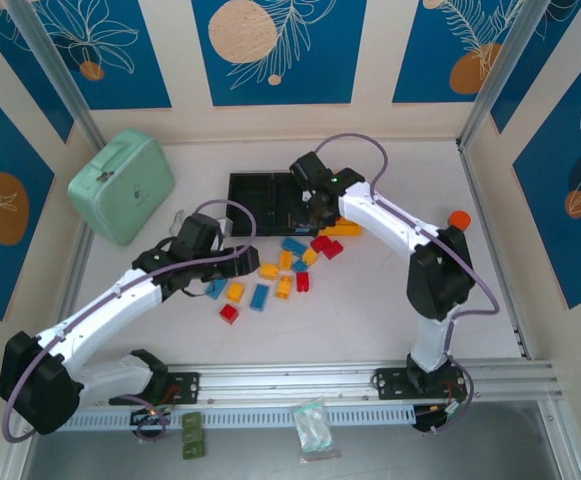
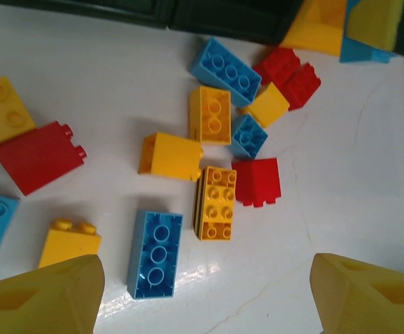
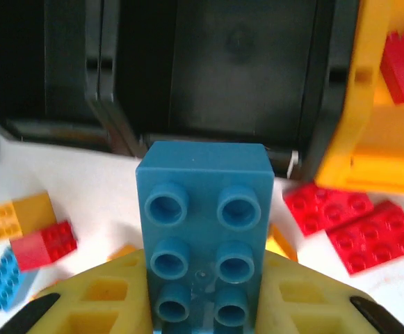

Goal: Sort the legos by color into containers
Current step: Place the lego in the container.

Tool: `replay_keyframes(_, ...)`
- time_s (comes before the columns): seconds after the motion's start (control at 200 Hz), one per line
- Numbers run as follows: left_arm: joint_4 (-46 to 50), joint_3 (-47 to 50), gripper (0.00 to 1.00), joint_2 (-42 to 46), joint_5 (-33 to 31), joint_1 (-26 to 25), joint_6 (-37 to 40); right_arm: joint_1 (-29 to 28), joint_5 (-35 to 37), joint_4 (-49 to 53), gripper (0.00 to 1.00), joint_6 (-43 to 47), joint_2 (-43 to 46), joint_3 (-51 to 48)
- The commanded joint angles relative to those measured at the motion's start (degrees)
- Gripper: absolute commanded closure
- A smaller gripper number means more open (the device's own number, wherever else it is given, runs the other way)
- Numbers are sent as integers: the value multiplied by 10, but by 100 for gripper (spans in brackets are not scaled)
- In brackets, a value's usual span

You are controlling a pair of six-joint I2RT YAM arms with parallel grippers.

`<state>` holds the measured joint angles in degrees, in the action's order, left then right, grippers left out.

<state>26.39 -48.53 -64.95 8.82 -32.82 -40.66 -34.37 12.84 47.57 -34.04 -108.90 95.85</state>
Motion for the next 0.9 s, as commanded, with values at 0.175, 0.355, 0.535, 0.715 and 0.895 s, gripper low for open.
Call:
replay_keyframes(0.175, 13, -17, 22, -5, 21, 26, -4, 30, -26, 60, 71, 13, -146, 176)
replay_keyframes(0.355, 17, -7, 22, 0, 19, 30, -7, 37, -30, 91, 71, 14, -222, 263)
replay_keyframes(0.535, 14, 6, 22, 2, 19, 33, -14, 36, -33, 111, 69, 15, -266, 310)
replay_keyframes(0.715, 14, 12, 22, 4, 21, 33, -18, 36, -28, 116, 68, 12, -286, 320)
replay_keyframes(0.895, 18, 13, 22, 7, 19, 33, -19, 35, -26, 116, 65, 10, -293, 318)
